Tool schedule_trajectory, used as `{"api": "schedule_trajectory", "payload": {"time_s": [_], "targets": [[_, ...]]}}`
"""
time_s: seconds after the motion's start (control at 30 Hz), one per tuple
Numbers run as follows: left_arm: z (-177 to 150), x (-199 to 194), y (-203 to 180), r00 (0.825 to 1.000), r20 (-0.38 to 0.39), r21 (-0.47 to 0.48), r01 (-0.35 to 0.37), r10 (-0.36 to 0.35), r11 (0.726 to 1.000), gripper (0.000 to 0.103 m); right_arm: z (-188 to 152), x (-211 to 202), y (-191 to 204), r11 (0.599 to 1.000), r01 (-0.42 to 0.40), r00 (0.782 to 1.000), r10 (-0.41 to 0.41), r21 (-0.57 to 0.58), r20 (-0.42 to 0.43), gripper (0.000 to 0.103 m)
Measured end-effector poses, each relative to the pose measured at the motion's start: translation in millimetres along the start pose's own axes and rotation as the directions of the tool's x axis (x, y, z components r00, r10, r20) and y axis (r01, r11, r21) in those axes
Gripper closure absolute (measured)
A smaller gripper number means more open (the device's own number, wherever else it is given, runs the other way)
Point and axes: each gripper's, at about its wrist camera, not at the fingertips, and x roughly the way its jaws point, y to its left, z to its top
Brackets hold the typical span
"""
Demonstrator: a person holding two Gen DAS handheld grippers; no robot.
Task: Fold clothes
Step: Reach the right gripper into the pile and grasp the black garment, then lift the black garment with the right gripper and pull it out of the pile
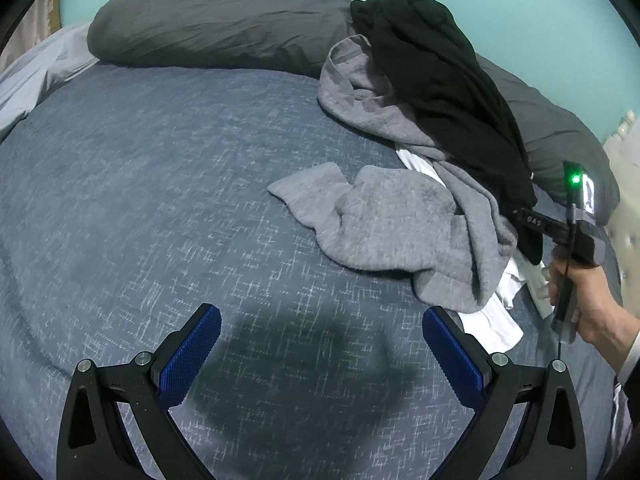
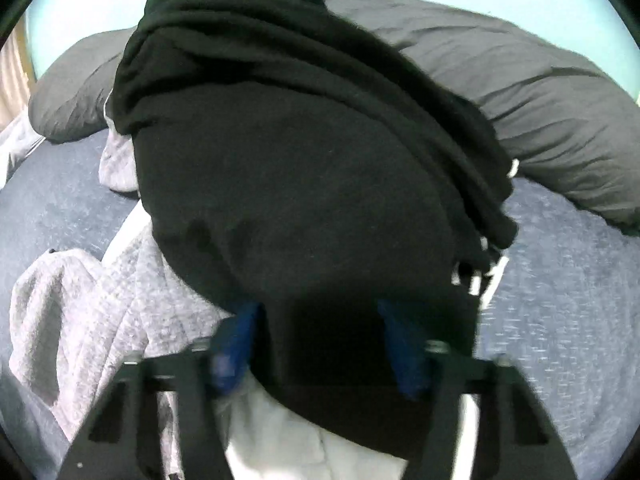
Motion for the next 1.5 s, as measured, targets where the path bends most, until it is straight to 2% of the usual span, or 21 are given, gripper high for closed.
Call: {"api": "schedule_trajectory", "payload": {"time_s": [0.03, 0.1, 0.23, 0.37, 0.6, 0.87, 1.0, 1.13, 1.33, 1.5], "targets": [[-1, -2, 1, 1.000, 0.002, 0.000, -0.001, 0.001, 1.000, 0.000, 0, -7, -1, 1.000, -0.004, 1.000, 0.004, 0.007, 0.020, 0.078], [-3, -10, 1, 1.000, 0.009, 0.003, -0.002, 0.002, 1.000, 0.000, 2, -27, 2, 1.000, -0.013, 0.998, 0.014, -0.004, 0.067, 0.095], [-7, -30, 2, 1.000, 0.025, 0.002, -0.006, 0.006, 1.000, 0.000, 8, -73, 8, 0.995, -0.096, 0.983, 0.098, -0.020, 0.157, 0.096], [-13, -53, 1, 0.999, 0.039, -0.006, -0.002, 0.002, 1.000, 0.000, 13, -106, 12, 0.988, -0.147, 0.972, 0.151, -0.035, 0.180, 0.096], [-20, -100, 0, 0.996, 0.084, -0.006, 0.003, -0.003, 1.000, 0.000, 2, -175, 42, 0.967, -0.241, 0.935, 0.255, -0.084, 0.247, 0.097], [-51, -157, 1, 0.991, 0.136, 0.015, 0.017, -0.019, 1.000, 0.000, -53, -266, 76, 0.931, -0.327, 0.879, 0.362, -0.161, 0.309, 0.097], [-78, -179, 5, 0.990, 0.139, 0.013, 0.028, -0.030, 1.000, 0.000, -88, -307, 90, 0.912, -0.365, 0.854, 0.409, -0.190, 0.322, 0.097], [-109, -197, 6, 0.990, 0.138, 0.018, 0.037, -0.040, 0.999, 0.000, -126, -350, 98, 0.885, -0.421, 0.817, 0.465, -0.198, 0.341, 0.097], [-145, -225, 0, 0.986, 0.154, 0.018, 0.061, -0.063, 0.998, 0.000, -173, -400, 108, 0.862, -0.445, 0.786, 0.506, -0.244, 0.355, 0.097], [-178, -270, -2, 0.979, 0.188, 0.021, 0.078, -0.080, 0.997, 0.000, -218, -442, 120, 0.847, -0.457, 0.770, 0.530, -0.272, 0.356, 0.097]]}}
